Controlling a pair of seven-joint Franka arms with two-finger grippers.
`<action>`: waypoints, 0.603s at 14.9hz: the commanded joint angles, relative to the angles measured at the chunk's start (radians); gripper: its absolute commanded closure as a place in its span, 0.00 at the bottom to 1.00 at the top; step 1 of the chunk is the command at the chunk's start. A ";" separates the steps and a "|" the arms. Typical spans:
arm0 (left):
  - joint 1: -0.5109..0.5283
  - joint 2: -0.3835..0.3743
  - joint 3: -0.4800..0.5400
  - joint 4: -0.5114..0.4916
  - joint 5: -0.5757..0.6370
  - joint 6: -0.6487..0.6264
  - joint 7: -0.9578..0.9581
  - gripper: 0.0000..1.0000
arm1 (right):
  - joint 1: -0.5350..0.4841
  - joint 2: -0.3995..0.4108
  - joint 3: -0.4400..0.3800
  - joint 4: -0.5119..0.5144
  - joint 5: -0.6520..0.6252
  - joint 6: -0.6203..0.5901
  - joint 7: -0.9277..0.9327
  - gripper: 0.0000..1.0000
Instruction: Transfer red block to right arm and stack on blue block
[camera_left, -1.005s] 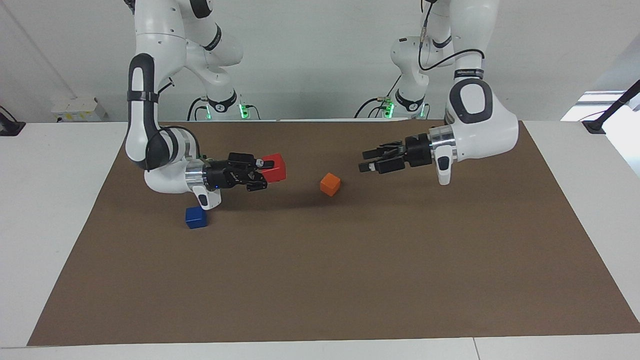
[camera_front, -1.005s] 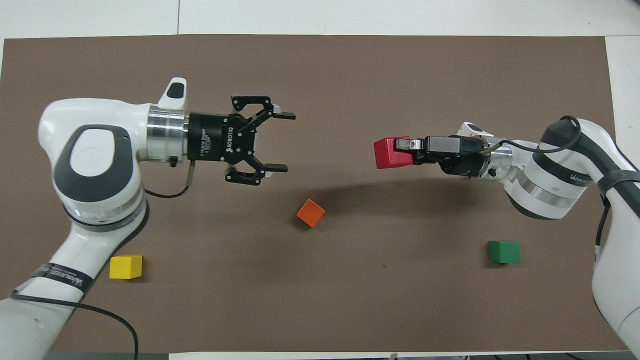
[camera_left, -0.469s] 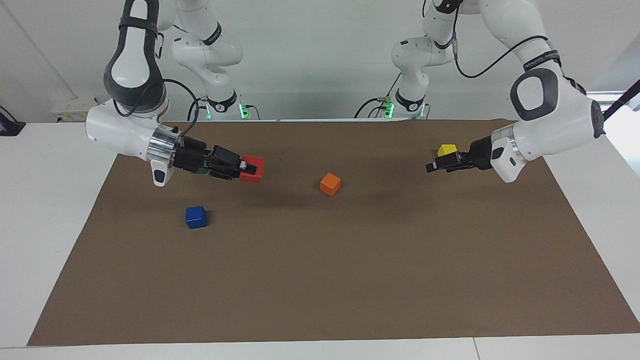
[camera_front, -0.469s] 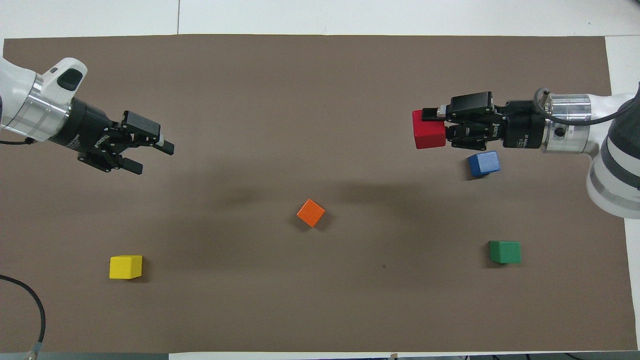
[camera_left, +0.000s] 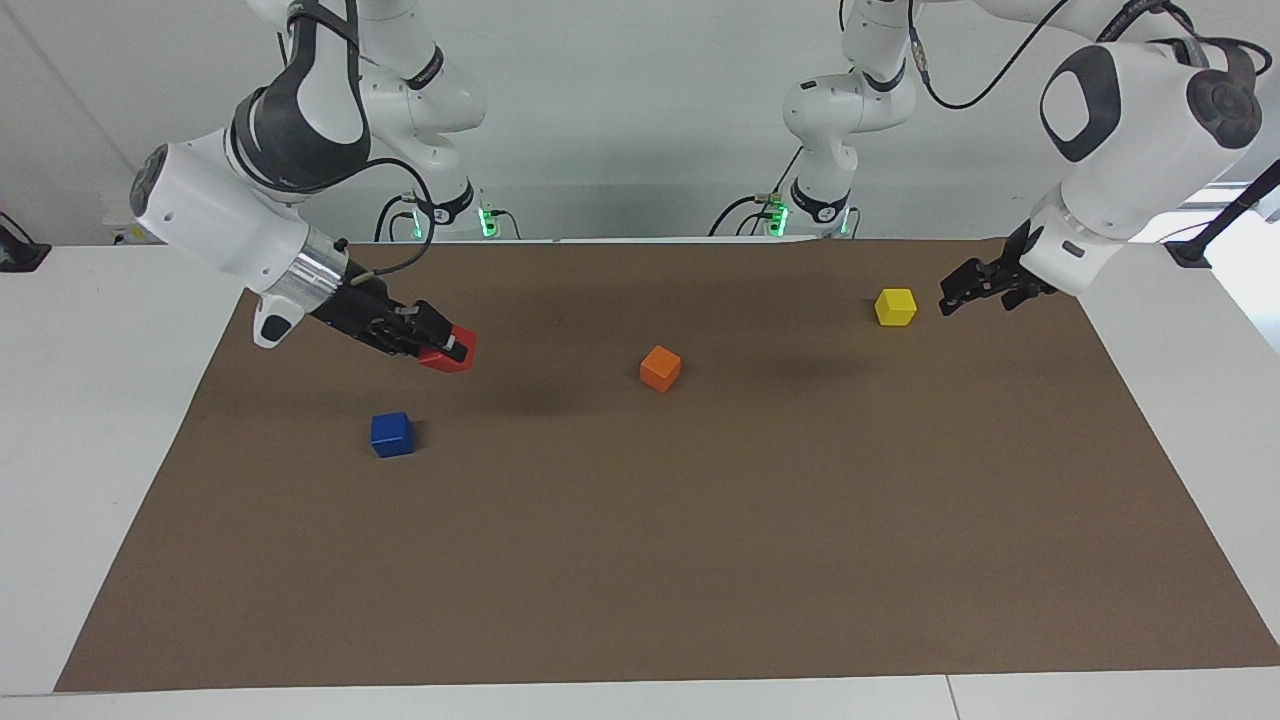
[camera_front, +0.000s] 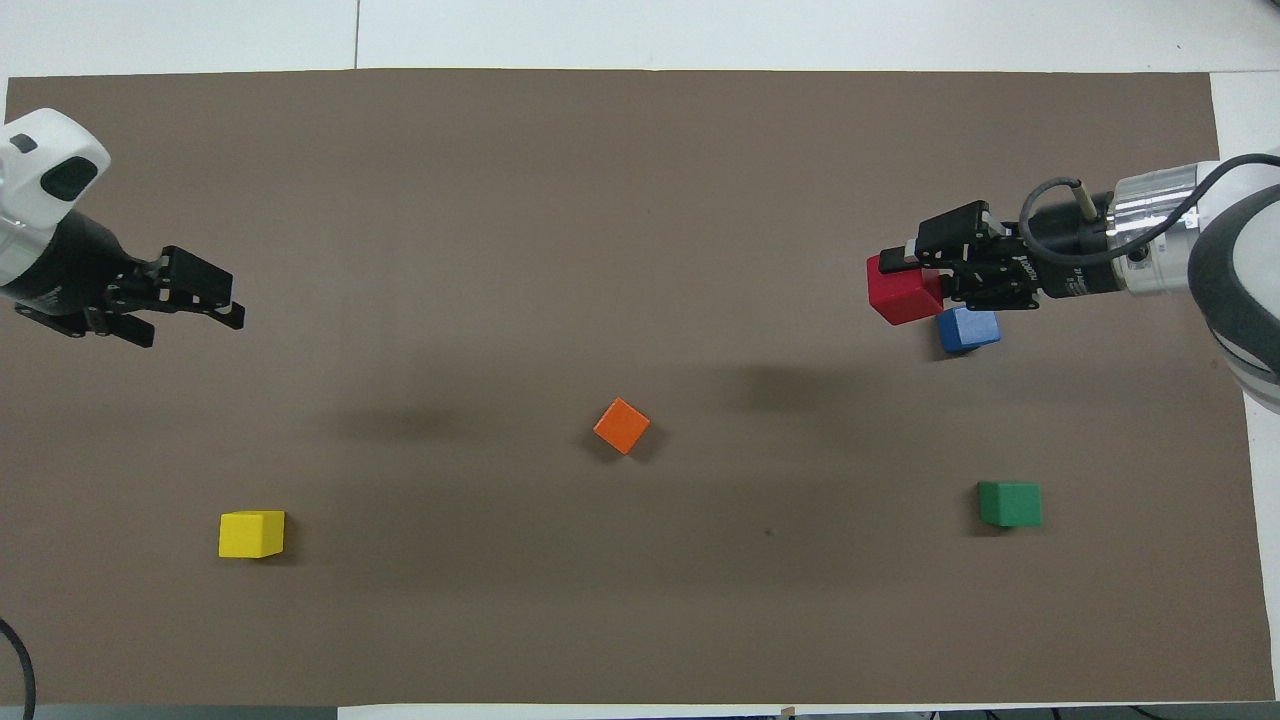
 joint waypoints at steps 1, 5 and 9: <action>-0.003 -0.054 0.007 -0.005 0.041 -0.026 0.016 0.00 | 0.000 -0.017 0.001 0.049 -0.204 -0.042 0.002 1.00; -0.004 -0.073 0.001 -0.008 0.044 -0.033 0.019 0.00 | -0.001 -0.008 0.005 0.044 -0.411 0.005 -0.109 1.00; -0.018 -0.114 0.001 -0.009 0.041 -0.030 0.017 0.00 | -0.008 0.045 0.005 0.030 -0.541 0.120 -0.146 1.00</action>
